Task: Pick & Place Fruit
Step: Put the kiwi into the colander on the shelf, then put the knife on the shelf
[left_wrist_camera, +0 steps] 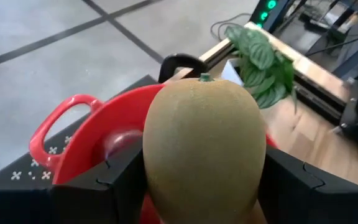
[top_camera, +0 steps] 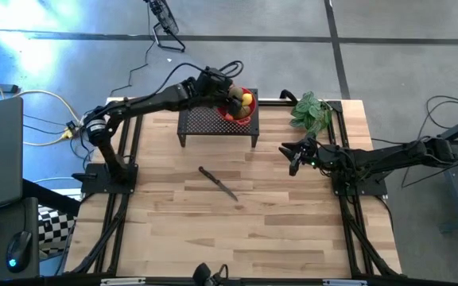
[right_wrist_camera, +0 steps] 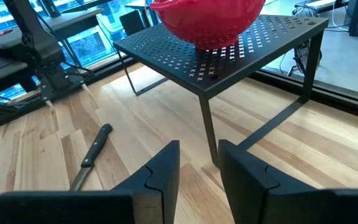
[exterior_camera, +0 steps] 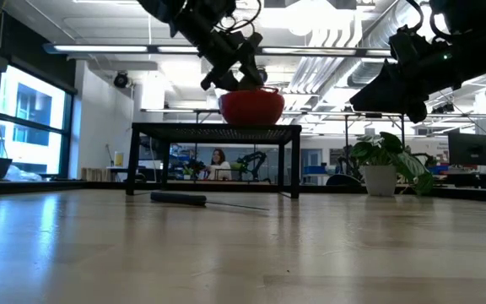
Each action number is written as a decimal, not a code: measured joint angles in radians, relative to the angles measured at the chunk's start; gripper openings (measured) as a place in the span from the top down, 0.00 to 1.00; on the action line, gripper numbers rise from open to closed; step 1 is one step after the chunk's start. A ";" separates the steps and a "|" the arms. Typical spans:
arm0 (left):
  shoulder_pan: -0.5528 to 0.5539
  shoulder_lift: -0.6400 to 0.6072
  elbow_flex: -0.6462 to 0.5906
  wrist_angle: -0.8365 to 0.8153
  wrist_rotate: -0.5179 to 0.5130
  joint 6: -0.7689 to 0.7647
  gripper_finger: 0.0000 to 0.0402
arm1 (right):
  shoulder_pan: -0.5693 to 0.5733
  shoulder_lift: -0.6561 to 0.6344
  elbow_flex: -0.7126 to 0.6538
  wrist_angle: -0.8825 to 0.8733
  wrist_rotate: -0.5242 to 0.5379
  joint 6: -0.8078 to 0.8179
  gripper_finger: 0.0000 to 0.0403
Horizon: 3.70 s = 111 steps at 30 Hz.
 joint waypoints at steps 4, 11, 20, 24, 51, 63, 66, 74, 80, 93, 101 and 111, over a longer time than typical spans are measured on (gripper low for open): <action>0.002 0.020 0.000 -0.004 -0.002 0.000 0.41 | 0.000 0.000 0.000 -0.005 0.000 0.000 0.74; 0.002 0.020 0.000 -0.014 -0.027 0.003 0.41 | 0.000 0.000 0.000 -0.015 0.000 0.000 0.74; 0.002 0.020 0.000 -0.008 -0.025 0.003 0.40 | 0.000 0.000 0.000 -0.019 0.000 0.000 0.74; 0.002 0.020 0.000 -0.006 0.003 0.000 0.40 | 0.000 0.000 0.000 -0.019 0.000 0.000 0.74; 0.002 0.020 -0.001 -0.014 -0.002 -0.005 0.40 | 0.000 0.000 0.000 -0.019 0.000 0.000 0.74; 0.002 0.049 0.000 -0.004 -0.003 -0.005 0.25 | 0.000 0.000 0.000 -0.019 0.000 0.000 0.74; 0.002 0.051 0.001 -0.004 -0.001 0.002 0.16 | 0.000 0.000 0.000 -0.019 0.000 0.000 0.74; 0.002 0.020 -0.002 -0.010 0.010 0.006 0.07 | 0.000 0.000 0.000 -0.019 0.000 0.000 0.74; 0.002 -0.018 -0.002 0.046 0.012 0.039 0.07 | 0.000 0.000 0.000 -0.019 -0.001 0.000 0.74; 0.002 -0.140 -0.002 -0.044 0.131 0.003 0.07 | 0.000 0.000 0.000 -0.019 -0.004 0.000 0.74; -0.006 -0.224 0.000 -0.123 0.184 0.013 0.07 | 0.000 0.000 0.000 -0.019 -0.005 0.000 0.74; -0.146 -0.233 0.000 -0.415 0.157 0.282 0.26 | 0.000 0.000 0.000 -0.019 -0.362 0.001 0.74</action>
